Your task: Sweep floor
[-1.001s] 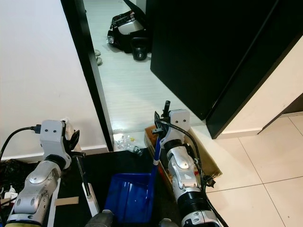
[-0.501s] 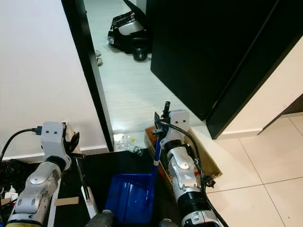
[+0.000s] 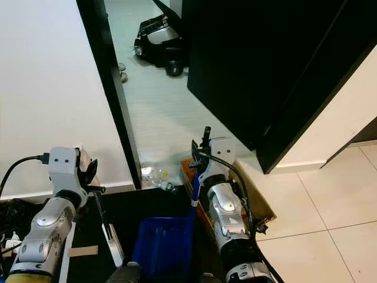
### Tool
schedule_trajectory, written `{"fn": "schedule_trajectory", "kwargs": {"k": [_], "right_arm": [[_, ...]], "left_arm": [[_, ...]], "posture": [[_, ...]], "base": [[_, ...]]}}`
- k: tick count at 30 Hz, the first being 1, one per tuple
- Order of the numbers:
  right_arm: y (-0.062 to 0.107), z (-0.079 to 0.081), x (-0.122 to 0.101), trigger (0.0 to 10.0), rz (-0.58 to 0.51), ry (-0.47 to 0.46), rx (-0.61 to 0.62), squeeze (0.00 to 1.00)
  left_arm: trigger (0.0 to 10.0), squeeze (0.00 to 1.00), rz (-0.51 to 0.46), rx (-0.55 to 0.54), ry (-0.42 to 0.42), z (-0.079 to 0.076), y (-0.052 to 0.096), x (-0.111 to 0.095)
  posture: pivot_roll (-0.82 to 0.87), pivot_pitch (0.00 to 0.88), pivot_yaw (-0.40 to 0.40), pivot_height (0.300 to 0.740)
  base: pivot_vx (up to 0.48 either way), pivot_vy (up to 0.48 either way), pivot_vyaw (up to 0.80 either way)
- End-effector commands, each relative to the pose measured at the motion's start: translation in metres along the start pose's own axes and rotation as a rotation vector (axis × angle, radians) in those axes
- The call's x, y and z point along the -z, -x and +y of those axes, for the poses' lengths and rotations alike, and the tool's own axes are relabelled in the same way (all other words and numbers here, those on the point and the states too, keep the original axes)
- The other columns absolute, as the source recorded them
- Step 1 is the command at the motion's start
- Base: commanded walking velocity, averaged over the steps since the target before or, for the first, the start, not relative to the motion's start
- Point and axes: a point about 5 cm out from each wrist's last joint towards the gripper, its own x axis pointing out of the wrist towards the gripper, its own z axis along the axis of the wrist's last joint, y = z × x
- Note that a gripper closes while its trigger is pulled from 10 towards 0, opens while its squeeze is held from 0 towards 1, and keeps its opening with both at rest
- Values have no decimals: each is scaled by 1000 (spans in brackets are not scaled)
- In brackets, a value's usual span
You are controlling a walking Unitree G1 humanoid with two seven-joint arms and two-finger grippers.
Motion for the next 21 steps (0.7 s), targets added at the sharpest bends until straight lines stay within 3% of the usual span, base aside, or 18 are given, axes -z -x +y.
{"fn": "schedule_trajectory", "kwargs": {"k": [1,10,15,21], "right_arm": [[0,-1,0,10000,-8,-7,2,0],[2,-2,3,10000,8,-5,11,0],[7,-1,10,10000,30,63,-20,0],[15,-5,19,10000,56,72,28,0]], "left_arm": [[10000,0,-2,-6,4,-1,0,2],[10000,0,0,2,8,-3,1,5],[10000,0,6,55,58,-10,4,9],[10000,0,29,137,85,-22,9,17]], "posture": [[200,90,-3,740],[203,101,-10,740],[193,96,-10,740],[189,93,-10,740]], "base": [[0,0,0],[0,0,0],[0,0,0],[0,0,0]]}}
